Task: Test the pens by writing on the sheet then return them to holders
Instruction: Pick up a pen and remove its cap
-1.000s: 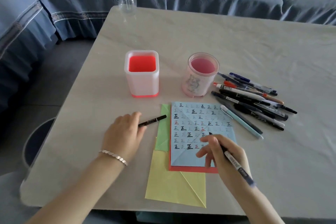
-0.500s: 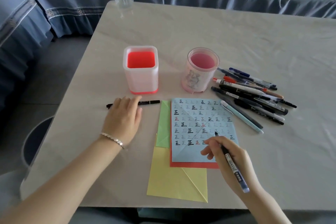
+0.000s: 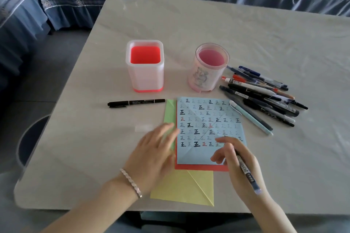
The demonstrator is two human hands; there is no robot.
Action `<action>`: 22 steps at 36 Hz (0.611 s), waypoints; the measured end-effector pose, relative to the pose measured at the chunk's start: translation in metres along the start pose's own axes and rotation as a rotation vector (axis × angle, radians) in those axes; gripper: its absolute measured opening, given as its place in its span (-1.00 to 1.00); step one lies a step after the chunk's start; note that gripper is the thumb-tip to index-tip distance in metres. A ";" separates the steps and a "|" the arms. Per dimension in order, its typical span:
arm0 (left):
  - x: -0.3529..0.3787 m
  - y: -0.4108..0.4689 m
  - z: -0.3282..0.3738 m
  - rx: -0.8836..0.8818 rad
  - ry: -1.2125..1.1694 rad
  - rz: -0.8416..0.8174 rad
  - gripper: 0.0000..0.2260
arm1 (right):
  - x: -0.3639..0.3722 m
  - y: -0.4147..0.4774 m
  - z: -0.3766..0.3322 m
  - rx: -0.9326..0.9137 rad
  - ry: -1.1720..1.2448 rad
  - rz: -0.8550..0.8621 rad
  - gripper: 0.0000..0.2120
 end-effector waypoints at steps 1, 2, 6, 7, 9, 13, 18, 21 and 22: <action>0.007 -0.004 0.004 0.020 -0.005 -0.046 -0.56 | 0.002 0.000 0.001 0.002 0.018 0.012 -0.68; 0.013 -0.007 0.007 0.036 -0.002 -0.076 -0.57 | 0.004 0.000 0.001 0.007 0.039 0.031 -0.72; 0.023 -0.016 0.010 0.121 -0.033 -0.116 -0.72 | 0.010 0.004 0.000 0.067 0.176 0.104 -0.71; 0.024 -0.017 0.010 0.136 -0.039 -0.122 -0.76 | 0.012 0.006 -0.002 0.075 0.222 0.109 -0.69; 0.024 -0.018 0.009 0.162 -0.049 -0.141 -0.80 | 0.016 0.010 -0.007 0.079 0.300 0.122 -0.73; 0.024 -0.022 0.006 0.200 -0.050 -0.188 -0.76 | 0.025 0.015 -0.009 0.107 0.329 0.192 -0.79; 0.024 -0.024 0.003 0.182 -0.081 -0.212 -0.71 | 0.040 0.017 -0.010 0.142 0.302 0.255 -0.72; 0.023 -0.022 0.002 0.166 -0.084 -0.203 -0.72 | 0.042 0.016 -0.005 0.134 0.170 0.325 -0.63; 0.023 -0.022 0.002 0.162 -0.080 -0.207 -0.71 | 0.041 0.015 -0.004 0.127 0.139 0.349 -0.61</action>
Point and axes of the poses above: each hand's wrist, its own y-axis towards the middle knuckle, its own x-axis out of the palm, z = x × y, the point moved 8 cm from there along y, towards the middle knuckle, and after that the axes turned 10 degrees about -y, right-handed, at the moved point
